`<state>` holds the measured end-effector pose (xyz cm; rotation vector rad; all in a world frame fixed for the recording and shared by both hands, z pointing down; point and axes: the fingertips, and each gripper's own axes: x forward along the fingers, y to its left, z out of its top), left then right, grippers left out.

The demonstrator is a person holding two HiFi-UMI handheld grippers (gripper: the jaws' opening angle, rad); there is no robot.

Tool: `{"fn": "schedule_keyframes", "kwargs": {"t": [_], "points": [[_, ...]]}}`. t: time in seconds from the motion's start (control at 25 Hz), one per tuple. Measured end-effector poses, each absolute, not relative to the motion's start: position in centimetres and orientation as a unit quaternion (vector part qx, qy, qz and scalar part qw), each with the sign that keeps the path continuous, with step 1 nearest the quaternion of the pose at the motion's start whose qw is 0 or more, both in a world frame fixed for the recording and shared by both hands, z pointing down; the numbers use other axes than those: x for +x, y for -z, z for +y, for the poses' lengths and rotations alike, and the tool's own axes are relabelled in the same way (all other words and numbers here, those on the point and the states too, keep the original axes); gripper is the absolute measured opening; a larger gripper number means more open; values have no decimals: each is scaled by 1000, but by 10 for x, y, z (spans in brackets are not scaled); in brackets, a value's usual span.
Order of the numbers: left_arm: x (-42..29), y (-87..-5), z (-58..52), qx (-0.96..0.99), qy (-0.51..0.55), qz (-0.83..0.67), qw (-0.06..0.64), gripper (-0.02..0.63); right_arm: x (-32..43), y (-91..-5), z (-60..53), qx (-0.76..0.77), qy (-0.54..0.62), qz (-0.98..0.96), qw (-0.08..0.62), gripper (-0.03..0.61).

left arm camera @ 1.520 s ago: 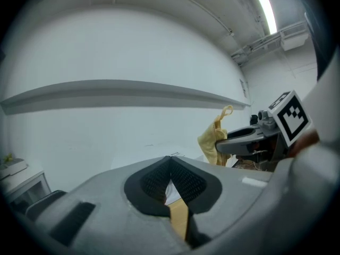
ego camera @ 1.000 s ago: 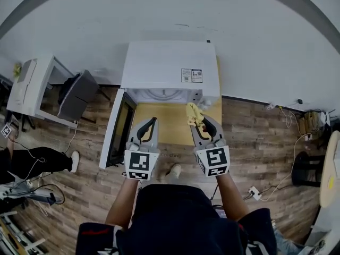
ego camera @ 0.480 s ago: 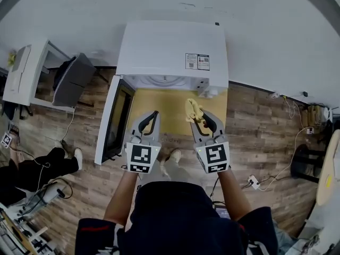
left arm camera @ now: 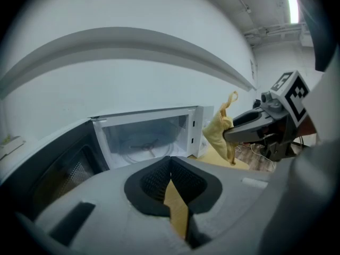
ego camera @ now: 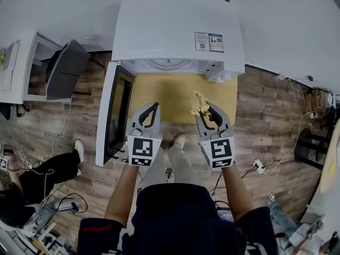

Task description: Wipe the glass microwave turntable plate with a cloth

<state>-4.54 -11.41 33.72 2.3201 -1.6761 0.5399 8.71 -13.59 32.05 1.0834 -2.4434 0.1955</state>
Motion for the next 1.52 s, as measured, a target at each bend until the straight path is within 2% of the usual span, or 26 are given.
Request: {"fn": "schedule_keyframes", "kwargs": {"t": [0.56,0.88,1.52], "points": [[-54,-425,-110,804,-200,-541,145,15,68,-391,-129,404,-61,-876,255,129],[-56,-467,-130,814,-216,-521,139,17,74,-424,-133,420,-52,-865,269,129],[-75,-468,-200,820,-190,-537,65,19,76,-464,-169,427,-38,-869,248,129]]}}
